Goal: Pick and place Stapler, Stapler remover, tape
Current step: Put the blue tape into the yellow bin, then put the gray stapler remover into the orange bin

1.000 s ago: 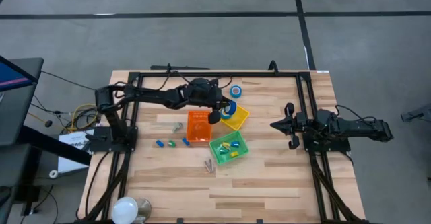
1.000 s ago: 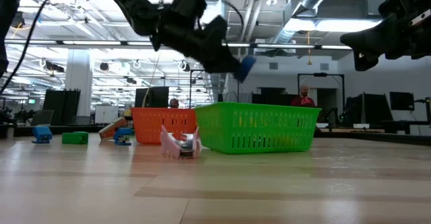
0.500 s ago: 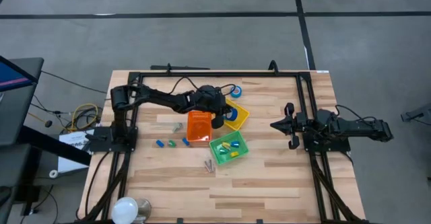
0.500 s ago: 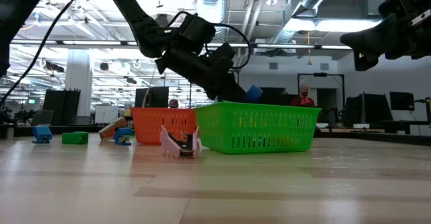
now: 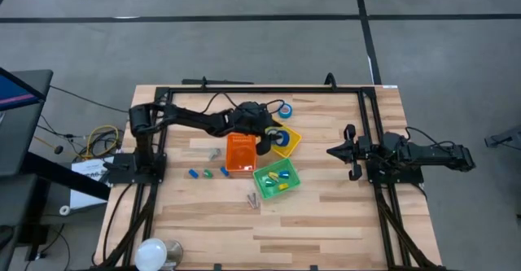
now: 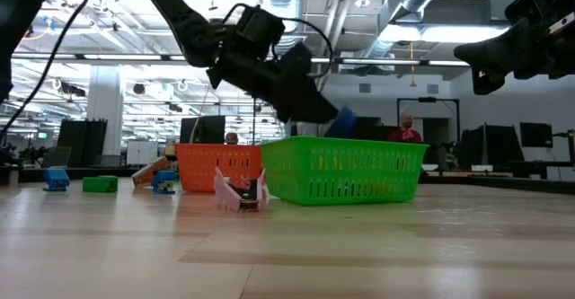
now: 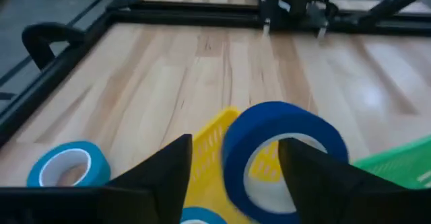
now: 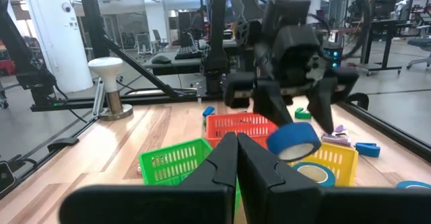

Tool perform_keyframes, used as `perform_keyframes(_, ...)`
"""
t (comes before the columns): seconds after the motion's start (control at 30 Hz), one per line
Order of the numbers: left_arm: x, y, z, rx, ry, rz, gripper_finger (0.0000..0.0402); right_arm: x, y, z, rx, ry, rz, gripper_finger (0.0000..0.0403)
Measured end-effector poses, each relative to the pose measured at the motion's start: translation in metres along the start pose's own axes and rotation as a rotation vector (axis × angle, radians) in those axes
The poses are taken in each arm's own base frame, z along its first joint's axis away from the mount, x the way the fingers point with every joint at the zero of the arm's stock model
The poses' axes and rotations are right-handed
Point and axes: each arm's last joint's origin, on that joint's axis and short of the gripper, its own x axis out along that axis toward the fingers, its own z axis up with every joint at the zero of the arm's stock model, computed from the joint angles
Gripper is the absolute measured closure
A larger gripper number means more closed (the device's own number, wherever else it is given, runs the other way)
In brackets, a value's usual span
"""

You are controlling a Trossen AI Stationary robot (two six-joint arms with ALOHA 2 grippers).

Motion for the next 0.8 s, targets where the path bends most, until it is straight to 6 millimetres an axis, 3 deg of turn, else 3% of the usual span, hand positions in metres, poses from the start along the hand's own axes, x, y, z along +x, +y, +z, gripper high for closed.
perform_keyframes(0.23,-0.017,-0.001,0.024,0.013,-0.069,0.000,0.0161,0.000,0.000,0.000,0.000,0.000,0.000,0.0402)
perform_keyframes(0.6,-0.022,-0.005,0.027,0.007,-0.050,-0.010,0.0160,0.000,0.000,0.000,0.000,0.000,0.000,0.0402)
perform_keyframes(0.8,-0.048,-0.010,0.045,0.004,-0.022,-0.017,0.0160,0.000,0.000,0.000,0.000,0.000,0.000,0.0402)
